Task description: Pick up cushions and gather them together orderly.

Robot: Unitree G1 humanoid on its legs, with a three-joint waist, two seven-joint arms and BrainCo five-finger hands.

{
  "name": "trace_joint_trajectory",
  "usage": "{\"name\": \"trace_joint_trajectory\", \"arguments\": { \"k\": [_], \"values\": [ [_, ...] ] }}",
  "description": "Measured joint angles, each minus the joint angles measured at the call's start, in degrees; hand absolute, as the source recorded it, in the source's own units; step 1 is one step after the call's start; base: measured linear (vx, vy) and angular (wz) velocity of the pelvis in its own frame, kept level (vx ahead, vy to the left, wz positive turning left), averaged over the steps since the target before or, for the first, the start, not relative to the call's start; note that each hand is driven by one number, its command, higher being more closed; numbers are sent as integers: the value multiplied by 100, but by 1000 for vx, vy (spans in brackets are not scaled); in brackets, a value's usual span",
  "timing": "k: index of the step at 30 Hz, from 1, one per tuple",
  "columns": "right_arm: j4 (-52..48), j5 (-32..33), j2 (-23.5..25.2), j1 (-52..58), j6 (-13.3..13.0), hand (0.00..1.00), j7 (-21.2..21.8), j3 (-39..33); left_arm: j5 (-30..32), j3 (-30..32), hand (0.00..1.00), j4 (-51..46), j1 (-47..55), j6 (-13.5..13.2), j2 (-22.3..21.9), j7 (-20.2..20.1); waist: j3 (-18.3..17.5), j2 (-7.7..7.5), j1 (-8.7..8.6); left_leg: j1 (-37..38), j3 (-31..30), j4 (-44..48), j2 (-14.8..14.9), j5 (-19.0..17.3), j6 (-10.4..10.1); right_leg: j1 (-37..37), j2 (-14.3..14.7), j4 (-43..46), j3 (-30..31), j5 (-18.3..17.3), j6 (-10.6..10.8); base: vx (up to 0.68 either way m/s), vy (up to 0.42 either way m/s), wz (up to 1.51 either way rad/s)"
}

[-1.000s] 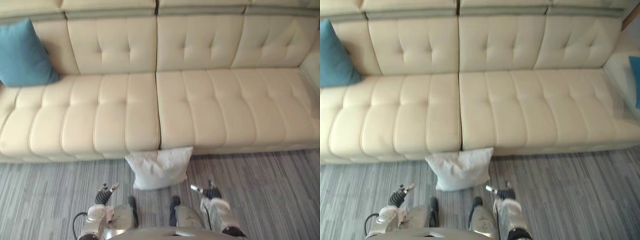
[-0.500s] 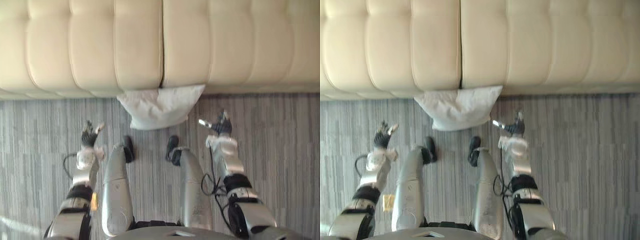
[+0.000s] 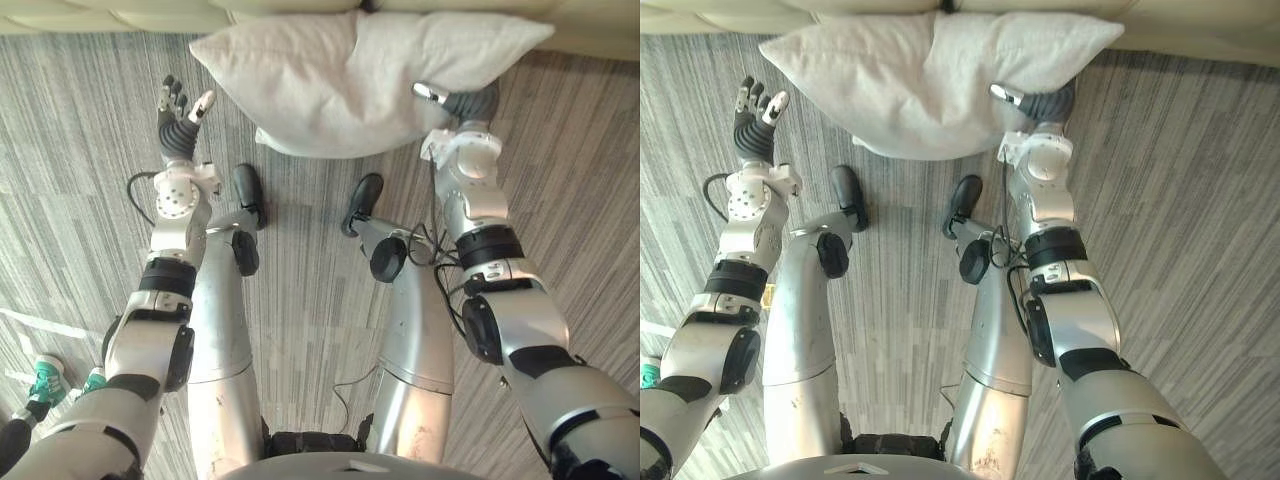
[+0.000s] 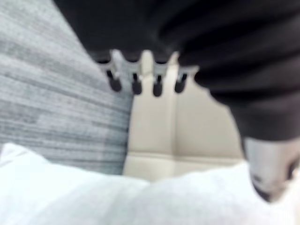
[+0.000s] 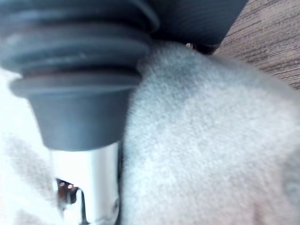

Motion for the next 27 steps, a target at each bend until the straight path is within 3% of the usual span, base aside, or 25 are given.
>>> {"name": "trace_joint_trajectory", "arguments": {
  "k": [2,3,4,9,21,27],
  "values": [
    [61,-19,106,-252,-75,0,-113,99,2,-238,0,5,-180,3,-140,104,1,0,-54,-207,-9,-9,3,43,-31,-203,-1,-11,-14,45,-69,-54,8,1],
    [61,-25,140,-274,-82,100,-139,103,4,-283,0,5,-204,3,-202,123,1,0,-66,-221,-6,-7,5,45,-33,-218,-1,-12,-14,49,-76,-31,12,-3],
    [62,-44,227,-309,-86,100,-243,145,5,-417,100,5,-282,5,-419,206,1,0,-96,-234,-9,-8,7,57,-53,-227,5,-21,-15,60,-96,0,0,0],
    [65,-57,448,-379,-89,100,-477,252,11,-642,100,5,-534,6,-933,513,1,0,-135,-240,-13,-39,9,73,-80,-226,36,-70,-16,103,-167,0,0,0],
    [-426,674,478,-81,-175,100,-597,240,-117,-610,100,-229,-496,29,-772,838,-3,-1,-170,-151,-57,50,94,103,-134,-118,131,-55,-38,128,-177,-11,-2,-3],
    [-932,920,697,387,-139,100,-583,208,-228,-616,100,-686,-174,47,-746,854,-18,6,-193,440,-111,-12,141,110,-148,492,198,-131,-75,115,-158,-50,-10,-5]
  ]
}}
